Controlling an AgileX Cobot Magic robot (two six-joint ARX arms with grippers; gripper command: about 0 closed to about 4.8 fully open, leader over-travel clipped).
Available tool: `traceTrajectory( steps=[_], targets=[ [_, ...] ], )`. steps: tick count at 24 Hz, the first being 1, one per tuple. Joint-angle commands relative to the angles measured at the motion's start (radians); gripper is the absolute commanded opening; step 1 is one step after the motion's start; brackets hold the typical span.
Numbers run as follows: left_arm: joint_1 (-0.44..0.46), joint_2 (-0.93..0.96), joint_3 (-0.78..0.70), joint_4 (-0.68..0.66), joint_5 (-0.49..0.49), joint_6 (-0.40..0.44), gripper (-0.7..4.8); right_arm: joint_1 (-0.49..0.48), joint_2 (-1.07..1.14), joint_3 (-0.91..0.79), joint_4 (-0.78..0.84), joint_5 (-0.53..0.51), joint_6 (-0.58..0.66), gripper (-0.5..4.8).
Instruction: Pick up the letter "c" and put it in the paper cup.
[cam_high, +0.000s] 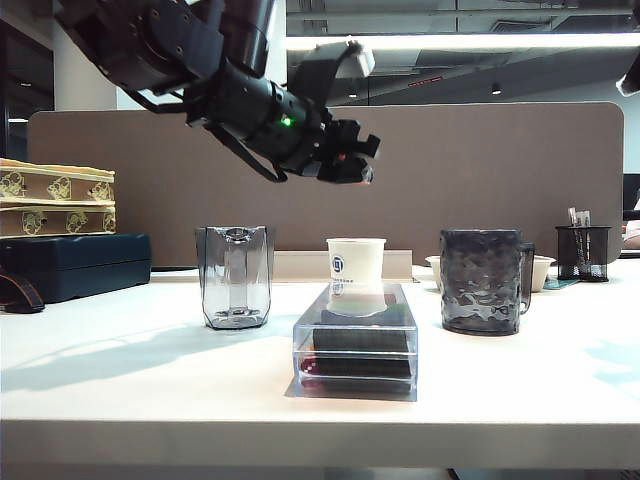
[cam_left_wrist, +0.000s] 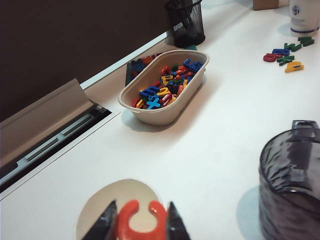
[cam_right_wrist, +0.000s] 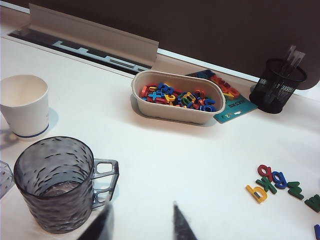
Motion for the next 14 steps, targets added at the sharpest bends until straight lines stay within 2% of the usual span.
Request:
traceTrajectory(
  steps=[1, 7, 14],
  targets=[
    [0.012, 0.042, 0.041, 0.005, 0.005, 0.008, 0.66, 0.001, -0.003, 0.006, 0.002, 0.000, 0.001, 1.49],
    [0.043, 0.114, 0.124, -0.008, 0.005, 0.008, 0.66, 0.002, -0.002, 0.006, -0.005, 0.000, 0.001, 1.49],
    [0.063, 0.150, 0.153, 0.006, 0.008, 0.000, 0.66, 0.003, 0.000, 0.006, -0.020, 0.000, 0.001, 1.49]
  ],
)
